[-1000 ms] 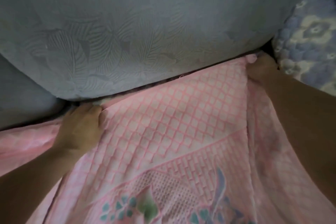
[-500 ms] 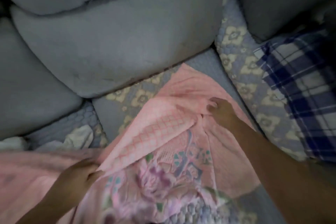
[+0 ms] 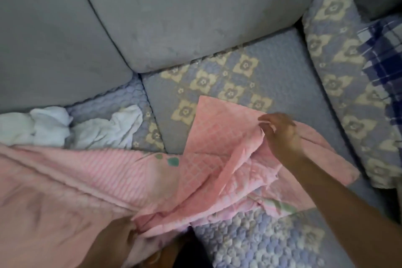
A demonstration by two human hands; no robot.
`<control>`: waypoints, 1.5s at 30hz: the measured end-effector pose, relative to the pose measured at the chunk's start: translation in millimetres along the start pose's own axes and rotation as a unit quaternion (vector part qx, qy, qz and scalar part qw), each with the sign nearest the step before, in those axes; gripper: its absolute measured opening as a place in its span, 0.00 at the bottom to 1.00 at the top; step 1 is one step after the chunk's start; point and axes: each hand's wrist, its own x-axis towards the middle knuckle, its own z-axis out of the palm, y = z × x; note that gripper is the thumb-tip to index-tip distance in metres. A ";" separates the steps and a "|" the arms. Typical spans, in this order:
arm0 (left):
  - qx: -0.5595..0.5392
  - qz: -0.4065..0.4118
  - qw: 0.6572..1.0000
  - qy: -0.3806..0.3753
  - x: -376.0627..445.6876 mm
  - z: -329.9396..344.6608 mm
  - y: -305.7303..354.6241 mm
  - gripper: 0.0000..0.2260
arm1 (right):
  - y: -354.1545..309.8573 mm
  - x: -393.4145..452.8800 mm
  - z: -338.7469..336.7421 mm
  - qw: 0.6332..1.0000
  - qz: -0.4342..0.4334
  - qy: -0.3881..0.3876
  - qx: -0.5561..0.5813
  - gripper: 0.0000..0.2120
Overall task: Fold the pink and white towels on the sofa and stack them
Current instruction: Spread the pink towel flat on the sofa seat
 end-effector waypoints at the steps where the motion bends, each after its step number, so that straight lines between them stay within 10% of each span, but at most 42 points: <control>1: -0.020 -0.012 0.998 -0.052 -3.3 -8.8 9.5 0.13 | -13.2 26.2 14.7 0.999 -0.003 -0.037 0.009 0.07; 6: 0.007 0.060 0.995 -0.078 -0.6 3.1 29.0 0.27 | -49.5 116.4 117.2 0.960 -0.017 -0.268 -0.084 0.14; 12: -0.031 0.021 0.999 -0.033 -2.6 15.9 43.4 0.24 | -67.3 114.0 162.3 0.937 0.041 -0.333 -0.095 0.03; 22: -0.256 -0.098 0.959 0.071 -59.1 -54.4 48.0 0.30 | -105.4 57.7 -12.7 0.959 0.201 -0.176 0.097 0.14; 27: -0.410 -0.075 0.890 0.183 -71.2 -194.2 36.2 0.09 | -129.0 11.3 -170.7 0.980 0.168 -0.064 0.090 0.08; 34: -0.336 0.082 0.879 0.329 -125.9 -434.2 42.7 0.12 | -213.3 -103.2 -320.2 0.977 0.134 -0.157 0.050 0.18; 40: -0.021 0.268 0.840 0.471 -239.5 -543.3 48.7 0.29 | -309.6 -132.6 -396.6 0.948 0.069 0.297 -0.087 0.11; 45: 0.195 0.335 0.781 0.490 -257.9 -568.4 -18.1 0.24 | -335.3 -146.9 -392.9 0.917 -0.125 0.140 -0.353 0.08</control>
